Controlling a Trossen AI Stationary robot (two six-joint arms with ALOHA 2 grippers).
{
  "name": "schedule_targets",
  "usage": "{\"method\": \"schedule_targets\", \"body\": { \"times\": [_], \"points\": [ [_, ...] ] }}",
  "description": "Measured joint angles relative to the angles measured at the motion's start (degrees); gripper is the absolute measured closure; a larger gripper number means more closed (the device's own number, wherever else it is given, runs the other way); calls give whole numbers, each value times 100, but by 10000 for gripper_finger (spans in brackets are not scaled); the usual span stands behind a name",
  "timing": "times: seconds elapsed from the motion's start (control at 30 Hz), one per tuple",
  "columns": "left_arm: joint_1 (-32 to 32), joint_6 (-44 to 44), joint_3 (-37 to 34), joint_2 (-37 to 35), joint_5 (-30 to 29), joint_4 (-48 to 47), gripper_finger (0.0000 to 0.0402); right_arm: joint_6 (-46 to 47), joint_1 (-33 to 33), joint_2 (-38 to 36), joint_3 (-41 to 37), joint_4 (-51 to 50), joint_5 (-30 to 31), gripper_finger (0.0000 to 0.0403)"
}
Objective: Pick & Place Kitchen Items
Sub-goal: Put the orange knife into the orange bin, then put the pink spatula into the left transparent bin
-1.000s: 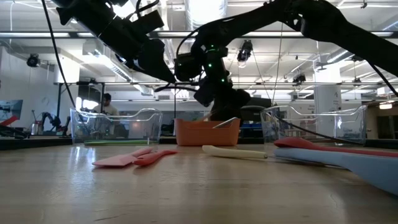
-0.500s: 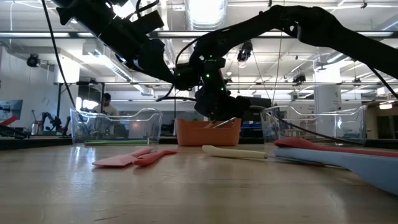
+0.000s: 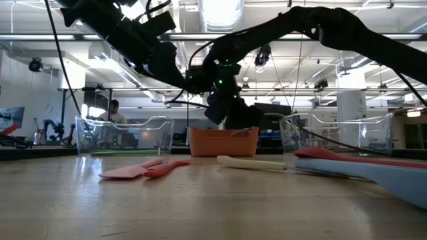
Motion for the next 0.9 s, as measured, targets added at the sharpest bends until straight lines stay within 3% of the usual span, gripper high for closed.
{"method": "schedule_targets", "body": {
  "times": [0.13, 0.33, 0.63, 0.9],
  "points": [
    [0, 1, 0, 0, -1, -18, 106, 12, 0, 0, 4, 93, 15, 234],
    [0, 1, 0, 0, -1, -59, 106, 302, 11, -25, 4, 103, 437, 213],
    [0, 1, 0, 0, -1, -63, 106, 766, 180, -537, 17, 96, 418, 212],
    [-1, 1, 0, 0, -1, -67, 106, 1600, 422, -1346, 17, -136, -400, 239]
  ]
}}
